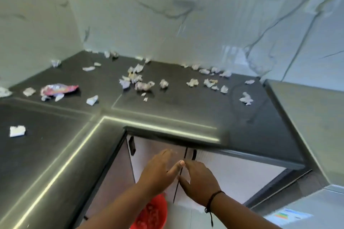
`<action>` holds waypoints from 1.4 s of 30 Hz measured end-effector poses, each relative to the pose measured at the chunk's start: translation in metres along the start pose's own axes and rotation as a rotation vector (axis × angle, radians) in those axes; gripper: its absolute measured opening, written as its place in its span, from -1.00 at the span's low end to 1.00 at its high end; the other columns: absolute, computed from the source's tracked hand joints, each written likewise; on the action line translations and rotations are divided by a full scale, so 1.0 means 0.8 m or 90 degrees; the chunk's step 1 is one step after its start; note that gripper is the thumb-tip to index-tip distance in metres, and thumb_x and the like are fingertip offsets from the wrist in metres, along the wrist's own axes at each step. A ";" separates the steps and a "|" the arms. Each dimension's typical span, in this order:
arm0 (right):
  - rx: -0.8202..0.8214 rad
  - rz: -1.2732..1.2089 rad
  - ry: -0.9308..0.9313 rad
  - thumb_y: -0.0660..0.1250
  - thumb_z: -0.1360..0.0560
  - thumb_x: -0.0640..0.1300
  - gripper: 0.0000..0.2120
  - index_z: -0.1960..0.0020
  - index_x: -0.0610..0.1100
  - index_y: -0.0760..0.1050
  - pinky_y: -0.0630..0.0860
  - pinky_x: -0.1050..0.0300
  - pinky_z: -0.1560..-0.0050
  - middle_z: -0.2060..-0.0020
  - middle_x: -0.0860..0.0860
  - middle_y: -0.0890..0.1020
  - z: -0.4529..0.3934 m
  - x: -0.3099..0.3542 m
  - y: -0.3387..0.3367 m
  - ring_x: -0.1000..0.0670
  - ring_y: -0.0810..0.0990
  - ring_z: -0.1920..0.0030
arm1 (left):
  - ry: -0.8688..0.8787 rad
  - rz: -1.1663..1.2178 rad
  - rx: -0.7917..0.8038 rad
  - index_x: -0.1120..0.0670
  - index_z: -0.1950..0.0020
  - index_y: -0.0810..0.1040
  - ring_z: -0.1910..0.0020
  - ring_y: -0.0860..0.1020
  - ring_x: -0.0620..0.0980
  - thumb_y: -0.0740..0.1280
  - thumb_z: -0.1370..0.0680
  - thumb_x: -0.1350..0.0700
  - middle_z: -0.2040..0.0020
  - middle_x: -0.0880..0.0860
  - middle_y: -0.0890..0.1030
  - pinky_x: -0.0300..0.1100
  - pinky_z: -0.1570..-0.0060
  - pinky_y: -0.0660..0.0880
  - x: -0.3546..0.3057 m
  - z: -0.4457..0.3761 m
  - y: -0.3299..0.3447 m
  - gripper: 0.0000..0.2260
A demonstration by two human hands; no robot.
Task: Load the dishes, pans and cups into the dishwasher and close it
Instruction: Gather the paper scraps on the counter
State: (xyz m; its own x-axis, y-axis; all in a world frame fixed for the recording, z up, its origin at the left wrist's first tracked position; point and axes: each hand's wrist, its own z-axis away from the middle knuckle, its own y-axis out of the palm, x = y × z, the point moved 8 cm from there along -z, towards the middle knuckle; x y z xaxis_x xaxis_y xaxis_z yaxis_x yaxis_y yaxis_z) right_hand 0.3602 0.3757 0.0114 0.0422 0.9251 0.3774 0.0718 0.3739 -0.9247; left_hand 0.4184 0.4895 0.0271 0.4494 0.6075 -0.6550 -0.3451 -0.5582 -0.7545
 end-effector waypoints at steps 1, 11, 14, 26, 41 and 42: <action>-0.040 -0.004 -0.012 0.18 -0.53 0.13 -0.60 -0.33 0.04 0.38 0.43 0.17 -0.15 -0.18 0.07 0.55 -0.002 0.001 -0.024 0.02 0.48 -0.17 | 0.027 0.000 -0.014 -0.04 -0.36 0.40 -0.28 0.40 -0.13 0.17 -0.57 -0.23 -0.31 -0.09 0.44 -0.26 -0.20 0.33 -0.014 -0.008 -0.009 -0.56; -0.162 0.086 0.250 0.22 -0.46 0.27 -0.44 -0.34 0.00 0.33 0.41 0.07 -0.21 -0.23 -0.01 0.47 -0.041 -0.177 -0.178 -0.06 0.43 -0.23 | 0.049 -0.051 0.003 0.00 -0.40 0.35 -0.35 0.35 -0.04 0.17 -0.51 -0.32 -0.36 -0.04 0.38 -0.14 -0.32 0.32 -0.079 -0.139 -0.028 -0.43; -0.145 0.093 0.356 0.17 -0.37 0.46 -0.22 -0.39 -0.03 0.25 0.39 -0.02 -0.28 -0.33 -0.07 0.39 -0.057 -0.262 -0.199 -0.12 0.34 -0.34 | -0.022 -0.098 0.016 0.04 -0.51 0.19 -0.46 0.23 0.05 0.17 -0.46 -0.39 -0.50 0.06 0.22 -0.05 -0.42 0.21 -0.067 -0.198 -0.017 -0.24; -0.062 0.093 0.353 0.05 -0.11 0.68 0.24 -0.55 0.02 -0.25 -0.14 -0.13 -0.51 -0.55 -0.10 -0.15 -0.225 -0.468 -0.243 -0.21 -0.18 -0.53 | -0.266 -0.147 -0.030 0.01 -0.56 -0.25 -0.55 -0.13 0.14 0.18 -0.23 -0.58 -0.57 0.11 -0.18 0.04 -0.50 -0.09 -0.027 -0.408 -0.011 0.15; 0.011 -0.020 0.132 0.21 -0.10 0.61 0.14 -0.53 0.07 0.05 0.03 -0.07 -0.52 -0.54 -0.07 0.10 -0.449 -0.545 -0.250 -0.08 0.04 -0.53 | -0.058 -0.201 0.109 -0.06 -0.55 -0.29 -0.51 -0.29 -0.08 0.27 -0.23 -0.54 -0.56 -0.07 -0.23 -0.11 -0.45 -0.30 -0.079 -0.551 0.060 0.15; 0.023 -0.018 0.108 0.22 -0.12 0.61 0.13 -0.53 0.08 0.04 0.04 -0.06 -0.52 -0.54 -0.05 0.09 -0.465 -0.536 -0.244 -0.07 0.03 -0.53 | -0.040 -0.184 0.115 -0.08 -0.54 -0.29 -0.49 -0.31 -0.12 0.30 -0.24 -0.51 -0.55 -0.11 -0.25 -0.14 -0.43 -0.31 -0.088 -0.556 0.068 0.14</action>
State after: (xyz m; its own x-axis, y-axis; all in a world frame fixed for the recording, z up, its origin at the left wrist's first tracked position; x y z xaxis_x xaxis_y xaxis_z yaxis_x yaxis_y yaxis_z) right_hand 0.6986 -0.1185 0.0493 0.2080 0.8909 0.4038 0.0403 0.4046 -0.9136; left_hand 0.7344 0.1648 0.0508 0.4996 0.7631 -0.4099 -0.3537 -0.2523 -0.9007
